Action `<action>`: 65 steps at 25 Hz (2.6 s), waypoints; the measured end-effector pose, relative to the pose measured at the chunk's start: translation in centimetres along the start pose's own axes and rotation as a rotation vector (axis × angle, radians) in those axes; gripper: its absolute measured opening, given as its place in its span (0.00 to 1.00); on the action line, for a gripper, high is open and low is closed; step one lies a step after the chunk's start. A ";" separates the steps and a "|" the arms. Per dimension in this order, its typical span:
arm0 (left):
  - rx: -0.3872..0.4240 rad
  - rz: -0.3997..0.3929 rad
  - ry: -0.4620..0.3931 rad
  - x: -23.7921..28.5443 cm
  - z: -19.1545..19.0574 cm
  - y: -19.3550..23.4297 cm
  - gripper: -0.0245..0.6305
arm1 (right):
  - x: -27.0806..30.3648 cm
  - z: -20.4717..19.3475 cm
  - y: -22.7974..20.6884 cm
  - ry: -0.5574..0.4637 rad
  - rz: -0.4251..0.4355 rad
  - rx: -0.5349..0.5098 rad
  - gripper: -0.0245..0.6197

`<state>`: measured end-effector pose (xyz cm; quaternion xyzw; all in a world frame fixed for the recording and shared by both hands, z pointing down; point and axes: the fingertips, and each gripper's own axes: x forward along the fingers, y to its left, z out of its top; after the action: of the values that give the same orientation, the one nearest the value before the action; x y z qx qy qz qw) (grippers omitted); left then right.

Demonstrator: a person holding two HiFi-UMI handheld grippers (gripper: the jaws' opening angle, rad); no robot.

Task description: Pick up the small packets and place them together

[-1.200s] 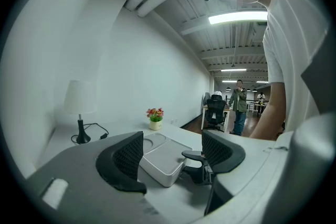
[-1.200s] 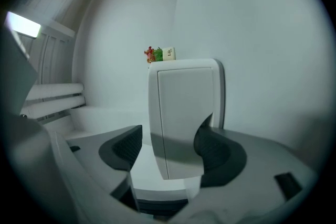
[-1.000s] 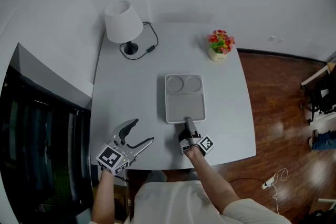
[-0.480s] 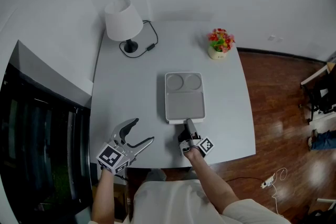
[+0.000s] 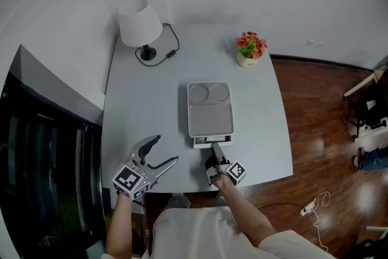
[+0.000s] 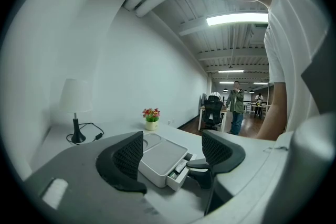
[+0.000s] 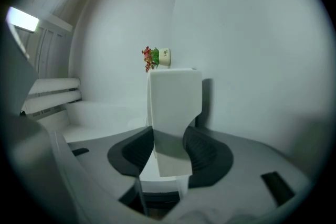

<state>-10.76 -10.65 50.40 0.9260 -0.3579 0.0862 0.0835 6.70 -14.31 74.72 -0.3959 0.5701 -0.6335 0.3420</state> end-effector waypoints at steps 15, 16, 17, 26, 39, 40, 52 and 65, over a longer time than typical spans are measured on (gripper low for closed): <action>0.015 -0.007 -0.036 0.5 0.1 -0.9 0.58 | -5.4 -2.1 -0.2 0.003 -0.002 -0.021 0.24; 0.016 -0.010 -0.034 0.3 0.1 -1.0 0.58 | -5.2 -2.2 -0.5 0.008 -0.011 -0.017 0.32; 0.017 -0.011 -0.031 0.2 0.0 -1.1 0.58 | -4.9 -2.5 -0.7 0.017 -0.022 -0.020 0.32; 0.022 0.020 -0.014 -1.9 -0.4 -0.8 0.58 | -2.7 -1.8 -0.4 -0.034 -0.015 -0.007 0.35; 0.018 0.008 -0.031 -1.4 -0.3 -1.5 0.58 | -5.8 -4.1 -0.7 -0.003 -0.032 -0.001 0.31; 0.019 0.006 -0.032 -1.4 -0.3 -1.6 0.58 | -6.1 -4.0 -0.7 0.000 -0.037 -0.002 0.31; 0.010 -0.001 -0.033 -1.5 -0.8 -2.2 0.58 | -9.8 -6.4 -1.5 0.064 -0.060 0.014 0.31; 0.013 -0.010 -0.053 -1.1 -0.4 -2.9 0.58 | -13.4 -8.1 -2.7 0.129 -0.112 0.020 0.31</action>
<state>-9.67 -7.76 50.33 0.9303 -0.3548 0.0638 0.0683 5.60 1.46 75.63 -0.3821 0.5614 -0.6816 0.2725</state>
